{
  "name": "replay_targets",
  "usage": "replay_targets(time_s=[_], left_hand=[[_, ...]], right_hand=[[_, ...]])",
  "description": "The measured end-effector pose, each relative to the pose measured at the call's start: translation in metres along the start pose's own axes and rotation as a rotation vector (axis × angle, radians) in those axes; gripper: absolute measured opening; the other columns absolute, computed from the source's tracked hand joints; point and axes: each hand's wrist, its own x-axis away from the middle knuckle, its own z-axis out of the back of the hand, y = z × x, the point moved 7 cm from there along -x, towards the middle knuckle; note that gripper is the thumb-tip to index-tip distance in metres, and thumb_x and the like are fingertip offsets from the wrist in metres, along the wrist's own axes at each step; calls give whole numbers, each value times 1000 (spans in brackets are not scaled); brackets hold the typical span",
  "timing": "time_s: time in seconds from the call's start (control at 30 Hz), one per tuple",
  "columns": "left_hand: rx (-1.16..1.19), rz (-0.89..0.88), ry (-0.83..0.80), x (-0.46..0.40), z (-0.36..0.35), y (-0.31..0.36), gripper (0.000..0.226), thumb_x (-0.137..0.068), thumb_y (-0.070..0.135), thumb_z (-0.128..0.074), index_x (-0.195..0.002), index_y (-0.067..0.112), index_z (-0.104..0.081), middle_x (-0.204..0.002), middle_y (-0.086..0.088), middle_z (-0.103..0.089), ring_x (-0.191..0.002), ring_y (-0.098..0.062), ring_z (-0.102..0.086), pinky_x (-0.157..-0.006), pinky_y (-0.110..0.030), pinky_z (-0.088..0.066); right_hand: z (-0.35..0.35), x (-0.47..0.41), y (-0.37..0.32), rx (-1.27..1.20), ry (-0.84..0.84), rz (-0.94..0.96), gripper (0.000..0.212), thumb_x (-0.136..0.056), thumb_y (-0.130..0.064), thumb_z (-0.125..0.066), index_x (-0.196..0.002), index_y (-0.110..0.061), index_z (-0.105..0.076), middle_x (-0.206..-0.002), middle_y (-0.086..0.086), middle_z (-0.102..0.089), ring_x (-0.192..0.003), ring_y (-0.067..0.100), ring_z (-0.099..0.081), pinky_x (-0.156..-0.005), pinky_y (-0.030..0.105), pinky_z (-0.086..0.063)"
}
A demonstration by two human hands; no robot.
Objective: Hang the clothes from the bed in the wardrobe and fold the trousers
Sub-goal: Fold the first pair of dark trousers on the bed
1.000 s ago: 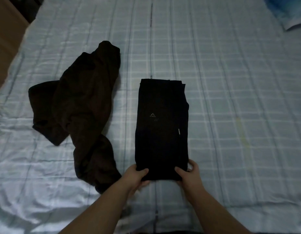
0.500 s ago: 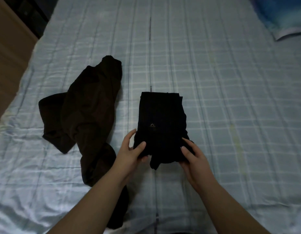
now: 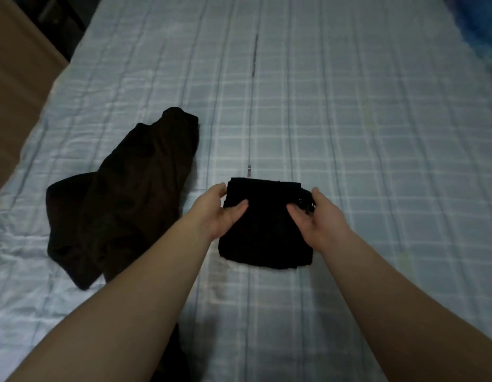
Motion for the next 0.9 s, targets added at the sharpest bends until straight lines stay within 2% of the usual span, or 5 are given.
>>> replay_targets(time_s=[0.2, 0.37, 0.57, 0.7, 0.9], left_hand=[[-811, -335, 194, -45, 22, 22, 38, -96, 13, -58, -133, 12, -52, -97, -3, -64, -85, -14, -65, -68, -25, -50], [-1083, -347, 169, -59, 45, 2, 36, -90, 24, -73, -121, 18, -55, -102, -2, -64, -86, -15, -63, -72, -27, -52], [-1124, -344, 54, -68, 27, -7, 19, -90, 16, -70, -106, 9, -61, -85, -8, -63, -77, -21, -63, -68, -35, -55], [-594, -188, -143, -61, -8, -17, 16, -100, 18, -57, -102, 4, -65, -86, -8, -65, -68, -15, -59, -59, -26, -48], [-1114, -677, 57, -56, -5, 2, 37, -99, 9, -52, -131, 27, -62, -122, 16, -64, -114, 1, -60, -96, -16, -48]], right_hand=[[4, -53, -5, 167, 39, -4, 16, -102, -20, -55, -113, -11, -62, -119, 23, -62, -104, 31, -69, -93, 41, -58], [5, -42, -6, 1153, 14, 640, 20, -95, -9, -54, -100, -26, -64, -96, -2, -67, -87, 11, -65, -89, 37, -56], [-10, -35, 76, 1861, -361, 761, 54, -89, -47, -67, -134, -23, -49, -122, -4, -53, -111, 15, -51, -94, 36, -49], [-15, -46, 52, 1475, -82, 731, 16, -95, -26, -60, -110, -21, -60, -101, -6, -64, -93, 16, -60, -84, 35, -51], [-7, -79, 0, 1286, 60, 655, 31, -102, -31, -53, -88, -5, -63, -78, 5, -66, -74, 20, -62, -64, 30, -46]])
